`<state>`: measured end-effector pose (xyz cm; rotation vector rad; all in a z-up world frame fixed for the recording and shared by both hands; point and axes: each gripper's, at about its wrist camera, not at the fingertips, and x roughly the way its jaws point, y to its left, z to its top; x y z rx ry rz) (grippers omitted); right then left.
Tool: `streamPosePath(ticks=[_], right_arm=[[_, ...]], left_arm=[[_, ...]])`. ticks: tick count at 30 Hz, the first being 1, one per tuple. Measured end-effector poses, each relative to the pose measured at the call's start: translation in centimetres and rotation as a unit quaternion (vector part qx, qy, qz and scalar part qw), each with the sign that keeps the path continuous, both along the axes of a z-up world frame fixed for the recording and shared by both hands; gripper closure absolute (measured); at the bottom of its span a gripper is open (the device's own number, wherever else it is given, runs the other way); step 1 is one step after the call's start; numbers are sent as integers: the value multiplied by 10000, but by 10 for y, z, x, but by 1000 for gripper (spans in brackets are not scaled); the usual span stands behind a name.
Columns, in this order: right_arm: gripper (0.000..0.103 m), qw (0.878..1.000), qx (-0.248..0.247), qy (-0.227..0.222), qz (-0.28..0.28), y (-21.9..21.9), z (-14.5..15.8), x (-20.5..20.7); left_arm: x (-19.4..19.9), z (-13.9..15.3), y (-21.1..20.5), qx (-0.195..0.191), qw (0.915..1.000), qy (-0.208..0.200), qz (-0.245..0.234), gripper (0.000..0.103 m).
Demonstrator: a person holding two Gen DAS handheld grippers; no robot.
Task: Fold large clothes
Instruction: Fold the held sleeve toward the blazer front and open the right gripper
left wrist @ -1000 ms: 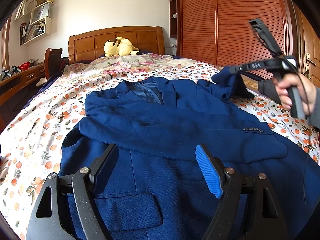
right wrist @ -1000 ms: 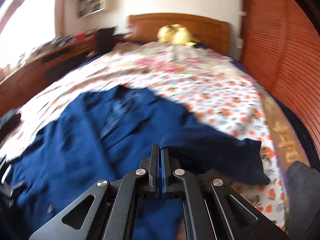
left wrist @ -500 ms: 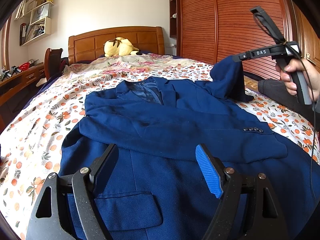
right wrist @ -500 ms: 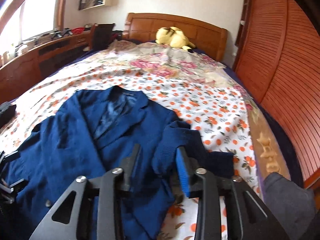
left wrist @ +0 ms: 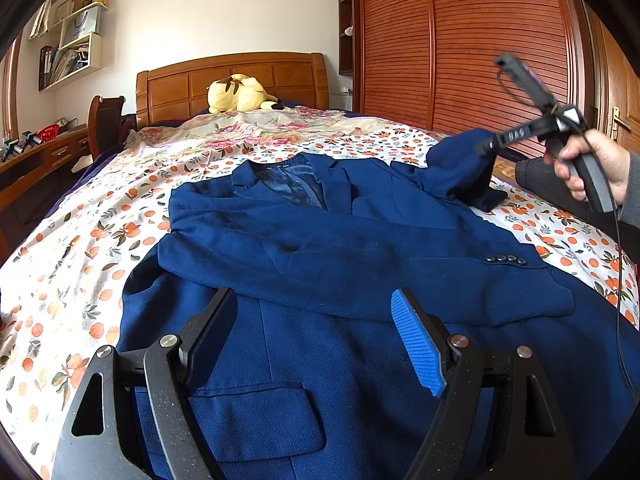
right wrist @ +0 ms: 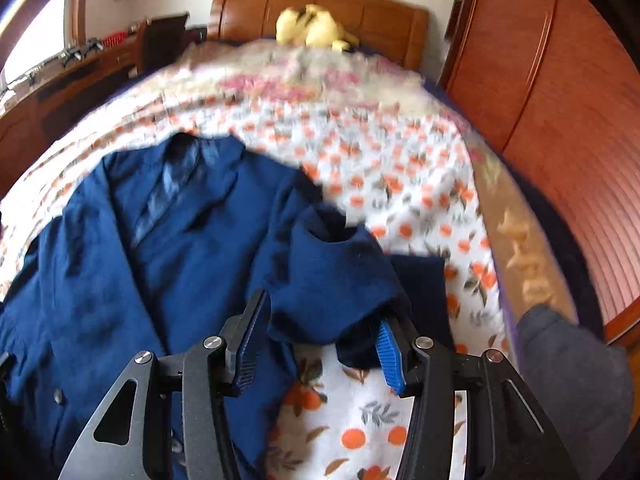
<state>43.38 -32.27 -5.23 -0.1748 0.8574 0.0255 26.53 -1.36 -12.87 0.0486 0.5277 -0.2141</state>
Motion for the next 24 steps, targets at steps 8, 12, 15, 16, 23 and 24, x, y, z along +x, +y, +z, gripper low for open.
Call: streamPosePath(ticks=[8,12,15,16,23,24], right_arm=[[51,9956,740,561,-138,-15,-29,-4],[51,9962,706,498,-148,-17,-28,-18],[51,9969,666,394,-148,-24,-19,-35],[51,9975,608,320,-144,-23,-14,-42],[51,9982,297,-313,-419,-36,20,-67],[51,9976,290,-360,-519,-41,21,-63]], left_arm=[[0,1,0,-3,10000,-17,-10,23],[0,1,0,-5,10000,-14,-8,23],[0,1,-1,0,10000,-18,-10,23],[0,1,0,2,10000,-14,-10,23],[0,0,-1,6,10000,-6,-10,23],[0,0,-1,5,10000,-5,-10,23]])
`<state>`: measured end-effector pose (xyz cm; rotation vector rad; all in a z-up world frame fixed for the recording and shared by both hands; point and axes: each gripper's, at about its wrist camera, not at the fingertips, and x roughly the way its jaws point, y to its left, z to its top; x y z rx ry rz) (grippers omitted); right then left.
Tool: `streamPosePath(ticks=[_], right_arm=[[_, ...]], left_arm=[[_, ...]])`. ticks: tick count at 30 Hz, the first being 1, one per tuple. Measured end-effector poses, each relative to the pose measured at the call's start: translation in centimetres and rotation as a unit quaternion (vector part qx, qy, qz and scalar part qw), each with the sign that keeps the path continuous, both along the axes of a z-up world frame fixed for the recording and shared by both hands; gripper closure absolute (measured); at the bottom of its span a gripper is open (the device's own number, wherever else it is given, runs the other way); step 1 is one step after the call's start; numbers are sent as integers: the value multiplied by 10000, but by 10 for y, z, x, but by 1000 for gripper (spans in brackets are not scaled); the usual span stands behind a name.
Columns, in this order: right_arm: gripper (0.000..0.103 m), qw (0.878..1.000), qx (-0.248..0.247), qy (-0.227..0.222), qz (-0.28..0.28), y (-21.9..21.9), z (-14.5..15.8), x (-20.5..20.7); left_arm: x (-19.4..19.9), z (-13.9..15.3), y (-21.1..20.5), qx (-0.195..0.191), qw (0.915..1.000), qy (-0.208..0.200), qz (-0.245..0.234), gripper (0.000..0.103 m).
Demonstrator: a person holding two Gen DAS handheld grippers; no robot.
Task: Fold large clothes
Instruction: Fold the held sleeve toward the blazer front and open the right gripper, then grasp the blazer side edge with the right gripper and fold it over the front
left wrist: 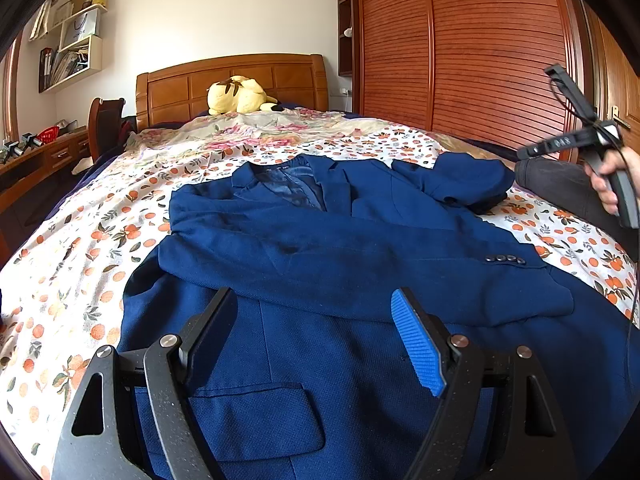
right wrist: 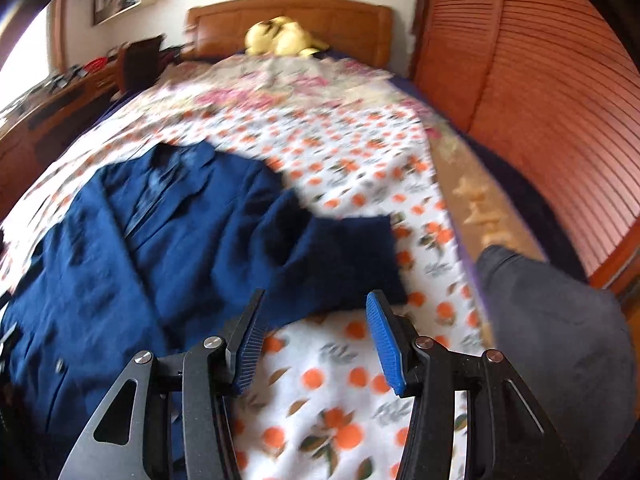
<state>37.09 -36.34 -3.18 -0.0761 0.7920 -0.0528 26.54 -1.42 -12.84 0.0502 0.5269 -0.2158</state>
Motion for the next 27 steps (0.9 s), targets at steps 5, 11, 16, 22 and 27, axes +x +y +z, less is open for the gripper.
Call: streamPosePath(ticks=[5,11,16,22,27], right_arm=[[51,9992,-123,55,-388,-23,-15,42],[51,9938,-138,674,-871,-50,-71,102],[51,9912,321,998,-805,-76,-108,127],[85,9930,471,1015,-387,-72,-110,123],[95,9935,-645,937,-88,-41,-81,100]], left_arm=[[0,1,0,4,10000,0,0,23],[0,1,0,25,10000,1,-8,23],[1,0,0,15,10000,13,-21,23],[1,0,0,45,10000,-16,-13,23],[-3,1,-2,113,9999,-111,-5,23]])
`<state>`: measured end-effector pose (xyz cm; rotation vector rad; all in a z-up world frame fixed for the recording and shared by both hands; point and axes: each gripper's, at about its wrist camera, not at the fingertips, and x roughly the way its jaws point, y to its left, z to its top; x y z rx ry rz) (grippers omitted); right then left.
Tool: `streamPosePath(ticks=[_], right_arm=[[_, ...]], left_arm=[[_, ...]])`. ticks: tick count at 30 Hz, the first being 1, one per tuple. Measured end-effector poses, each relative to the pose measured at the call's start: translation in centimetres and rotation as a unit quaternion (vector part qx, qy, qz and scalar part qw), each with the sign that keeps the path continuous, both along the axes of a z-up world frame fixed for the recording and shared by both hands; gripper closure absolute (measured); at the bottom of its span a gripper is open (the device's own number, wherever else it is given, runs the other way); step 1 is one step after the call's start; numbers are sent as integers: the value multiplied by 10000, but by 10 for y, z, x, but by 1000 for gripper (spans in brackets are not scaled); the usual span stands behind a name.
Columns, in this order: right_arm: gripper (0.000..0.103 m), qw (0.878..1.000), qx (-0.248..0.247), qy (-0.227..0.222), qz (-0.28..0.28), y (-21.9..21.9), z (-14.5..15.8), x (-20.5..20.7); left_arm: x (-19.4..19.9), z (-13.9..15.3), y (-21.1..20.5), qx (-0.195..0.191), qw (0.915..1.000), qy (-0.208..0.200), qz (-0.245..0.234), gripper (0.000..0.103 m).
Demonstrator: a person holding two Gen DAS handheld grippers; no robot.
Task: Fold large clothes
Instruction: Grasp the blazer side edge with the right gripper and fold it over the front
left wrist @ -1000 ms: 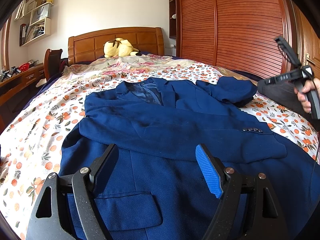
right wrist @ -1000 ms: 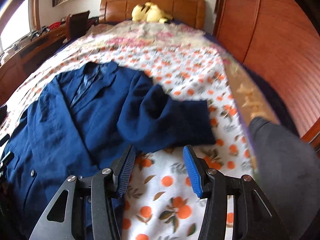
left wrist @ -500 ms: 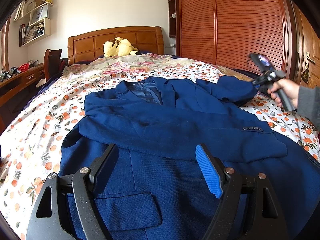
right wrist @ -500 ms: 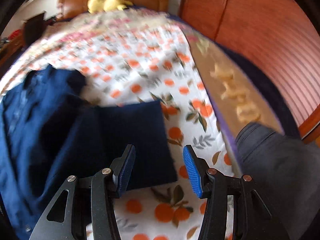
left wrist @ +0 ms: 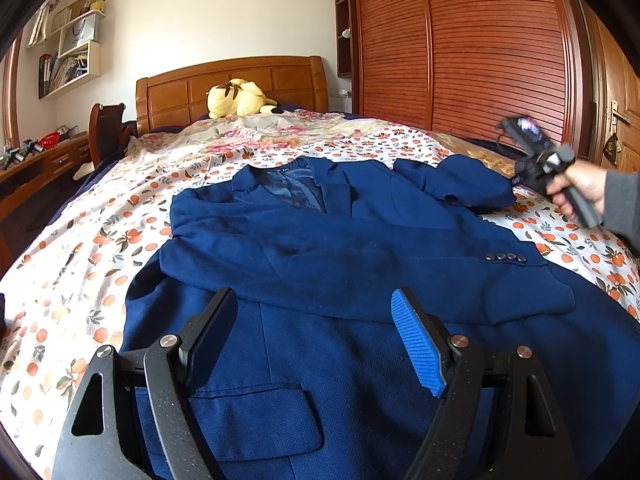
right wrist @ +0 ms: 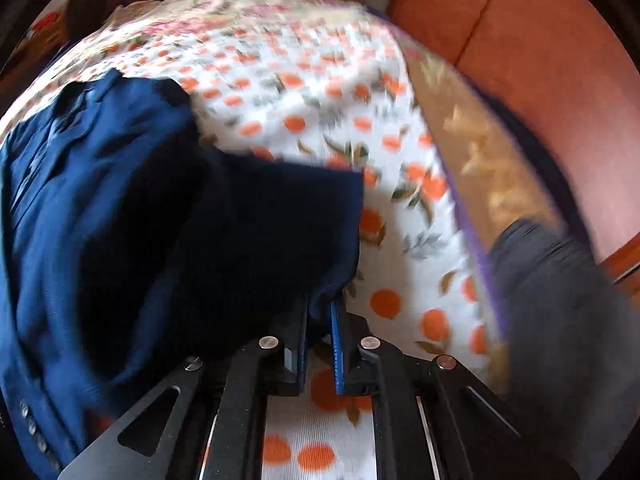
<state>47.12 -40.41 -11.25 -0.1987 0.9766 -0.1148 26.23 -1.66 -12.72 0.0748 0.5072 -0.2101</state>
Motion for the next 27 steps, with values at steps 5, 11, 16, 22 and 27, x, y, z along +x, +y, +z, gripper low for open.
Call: streamPosePath(ticks=[5,11,16,22,27], right_arm=[[95,9960,-514,-708,167,30,80,-37],[95,9854,-920,-1383,363,74,163,-86],[95,9749,-1054,-1844,669,119,209,-126],[96,9599,-897,-2233,1436,185,233,-169],[96,9447,-841,-2204,2276,249,228,-197]], left_arm=[[-9,6,1,-26,9999,-135,-75,23],[-33,26,22,-257,9988,-407,-1,23],[-47,34,42,-232,9986,-476,83,23],[-62,42,69,-273,9983,-411,312,23],[-77,46,94,-212,9959,-507,715,23]])
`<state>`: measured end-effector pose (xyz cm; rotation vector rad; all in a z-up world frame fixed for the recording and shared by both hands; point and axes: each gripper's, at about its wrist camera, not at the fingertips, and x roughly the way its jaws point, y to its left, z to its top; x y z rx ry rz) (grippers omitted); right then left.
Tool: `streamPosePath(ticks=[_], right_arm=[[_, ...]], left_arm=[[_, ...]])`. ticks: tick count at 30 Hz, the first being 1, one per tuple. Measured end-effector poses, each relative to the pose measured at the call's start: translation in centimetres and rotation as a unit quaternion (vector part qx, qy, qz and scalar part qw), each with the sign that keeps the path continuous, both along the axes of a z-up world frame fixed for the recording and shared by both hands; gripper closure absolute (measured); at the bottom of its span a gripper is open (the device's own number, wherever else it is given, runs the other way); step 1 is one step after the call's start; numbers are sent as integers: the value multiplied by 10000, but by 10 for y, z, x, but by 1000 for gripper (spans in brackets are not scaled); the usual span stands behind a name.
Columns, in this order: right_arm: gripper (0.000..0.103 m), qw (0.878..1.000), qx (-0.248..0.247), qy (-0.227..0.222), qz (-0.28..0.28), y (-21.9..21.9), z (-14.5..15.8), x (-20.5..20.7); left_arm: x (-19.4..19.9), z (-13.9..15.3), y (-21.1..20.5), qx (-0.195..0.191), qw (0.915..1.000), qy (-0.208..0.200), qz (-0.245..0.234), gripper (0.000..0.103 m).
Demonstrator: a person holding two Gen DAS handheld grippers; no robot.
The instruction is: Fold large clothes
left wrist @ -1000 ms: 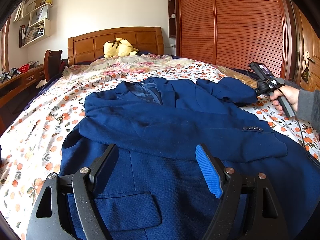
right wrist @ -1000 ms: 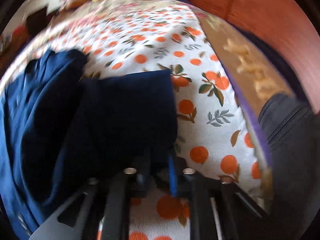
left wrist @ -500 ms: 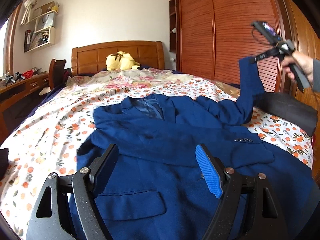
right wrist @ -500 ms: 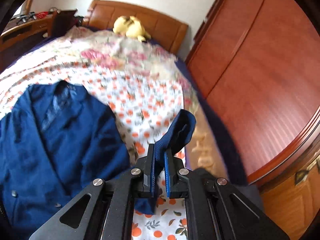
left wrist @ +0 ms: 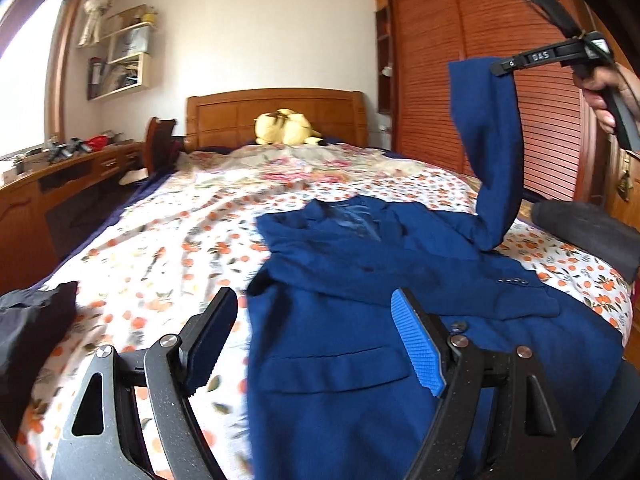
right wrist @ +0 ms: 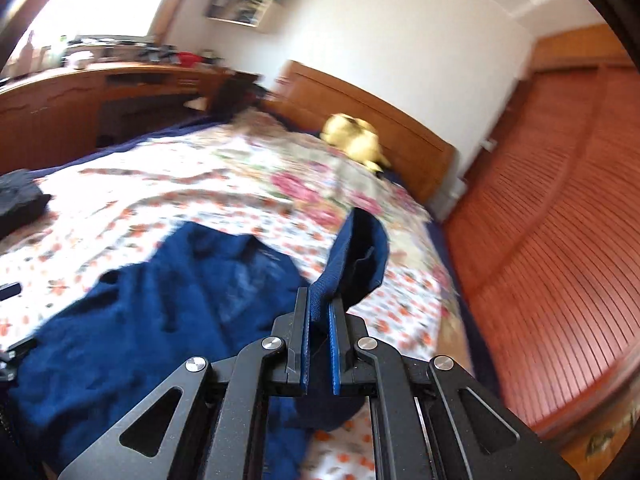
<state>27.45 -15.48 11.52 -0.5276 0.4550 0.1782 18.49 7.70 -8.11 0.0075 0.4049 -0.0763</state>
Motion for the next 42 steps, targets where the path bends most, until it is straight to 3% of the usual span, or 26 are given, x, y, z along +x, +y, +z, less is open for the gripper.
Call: streamPosePath(ticks=[9,14,21,23,29,36,42], right_arm=[[95,9933,25,347,1099,62,-20,-62],[95,9877,66,847,1315,48,-56,-74],[95,9727,692,1796,1295,24,-105,-67],[90,9679,813,1981,1314,21,-103,-60],[73,9663,926,2073,1210,11,-124,-36],[69,9744,952,1889,757,-23,-129,-21],[64,9745,1065,1949,328,-55,-161,3]], left_arm=[[-28,-8,36,118,9988,91,471,23],[-37,-6,47,2,9990,92,444,23],[-44,1,45,-56,9995,-30,320,23],[-44,0,42,-36,9996,-24,287,23],[-38,-5,33,-69,9999,73,135,23],[-33,-4,16,-89,9999,136,-48,23],[-27,-4,-1,-168,9989,271,-335,23]])
